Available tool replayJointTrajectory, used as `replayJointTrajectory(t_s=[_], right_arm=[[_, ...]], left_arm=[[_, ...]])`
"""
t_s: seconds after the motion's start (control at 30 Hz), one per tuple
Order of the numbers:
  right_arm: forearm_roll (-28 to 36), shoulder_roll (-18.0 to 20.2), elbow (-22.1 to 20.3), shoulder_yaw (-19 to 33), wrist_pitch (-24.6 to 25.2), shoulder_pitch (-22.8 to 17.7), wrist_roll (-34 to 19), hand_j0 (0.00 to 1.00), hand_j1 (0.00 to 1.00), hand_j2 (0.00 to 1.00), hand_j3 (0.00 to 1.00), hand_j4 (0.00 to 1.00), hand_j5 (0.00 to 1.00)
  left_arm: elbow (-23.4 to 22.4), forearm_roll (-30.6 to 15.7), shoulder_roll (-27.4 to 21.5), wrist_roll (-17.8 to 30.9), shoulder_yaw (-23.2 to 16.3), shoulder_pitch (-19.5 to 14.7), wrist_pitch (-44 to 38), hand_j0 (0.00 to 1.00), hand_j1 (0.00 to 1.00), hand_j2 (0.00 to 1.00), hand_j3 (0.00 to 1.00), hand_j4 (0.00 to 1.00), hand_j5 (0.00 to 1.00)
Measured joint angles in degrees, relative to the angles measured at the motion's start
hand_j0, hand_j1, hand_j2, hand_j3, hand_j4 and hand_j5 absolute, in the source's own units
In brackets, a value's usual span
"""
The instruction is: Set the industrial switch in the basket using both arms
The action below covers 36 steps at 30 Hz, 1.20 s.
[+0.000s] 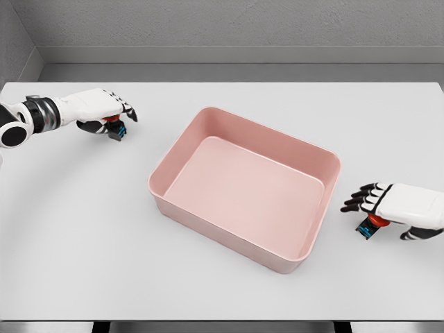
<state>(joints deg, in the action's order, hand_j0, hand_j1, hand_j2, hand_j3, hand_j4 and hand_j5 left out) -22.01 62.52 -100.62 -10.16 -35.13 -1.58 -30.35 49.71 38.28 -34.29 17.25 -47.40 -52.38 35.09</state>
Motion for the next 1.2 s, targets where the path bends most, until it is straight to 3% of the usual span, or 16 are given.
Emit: replayJointTrajectory(t_s=[0.2, 0.27, 0.37, 0.43, 0.57, 0.97, 1.2], right_arm=[[-0.01, -0.10, 0.00, -0.26, 0.00, 0.09, 0.01, 1.00, 1.00, 1.00, 1.00, 1.00, 1.00], [-0.02, -0.08, 0.00, -0.28, 0.00, 0.17, -0.02, 0.88, 0.88, 0.88, 0.88, 0.88, 0.88], [-0.06, -0.05, 0.00, -0.29, 0.01, 1.05, -0.05, 0.61, 0.61, 0.61, 0.61, 0.61, 0.61], [-0.08, -0.04, 0.00, -0.30, 0.00, 1.05, -0.08, 0.57, 0.57, 0.57, 0.57, 0.57, 0.57], [-0.08, -0.04, 0.00, -0.30, 0.00, 1.05, -0.69, 0.54, 0.54, 0.54, 0.54, 0.54, 0.54], [-0.04, -0.02, 0.00, -0.28, 0.03, 1.05, -1.42, 0.50, 0.50, 0.50, 0.50, 0.50, 0.50], [0.07, 0.04, 0.00, -0.23, -0.01, 2.46, -1.48, 0.50, 0.50, 0.50, 0.50, 0.50, 0.50]], left_arm=[[0.14, -0.51, -0.04, 0.91, 0.16, 0.00, -0.13, 0.40, 0.40, 0.40, 0.40, 0.40, 0.40], [0.26, -0.93, -0.03, 1.29, 0.33, 0.00, -0.22, 0.36, 0.36, 0.36, 0.36, 0.36, 0.36], [0.46, -1.07, -0.10, 1.69, 0.49, 0.18, -0.25, 0.31, 0.31, 0.31, 0.31, 0.31, 0.31], [0.72, -0.95, -0.12, 1.87, 0.59, 0.26, -0.16, 0.29, 0.29, 0.29, 0.29, 0.29, 0.29], [2.19, -0.94, -0.17, 2.13, 0.65, 0.26, -0.03, 0.22, 0.22, 0.22, 0.22, 0.22, 0.22], [7.98, -3.75, -4.02, 2.11, 4.20, 1.49, 0.04, 0.22, 0.22, 0.22, 0.22, 0.22, 0.22], [13.93, -5.50, -7.12, 2.10, 8.01, 6.33, 0.10, 0.23, 0.23, 0.23, 0.23, 0.23, 0.23]])
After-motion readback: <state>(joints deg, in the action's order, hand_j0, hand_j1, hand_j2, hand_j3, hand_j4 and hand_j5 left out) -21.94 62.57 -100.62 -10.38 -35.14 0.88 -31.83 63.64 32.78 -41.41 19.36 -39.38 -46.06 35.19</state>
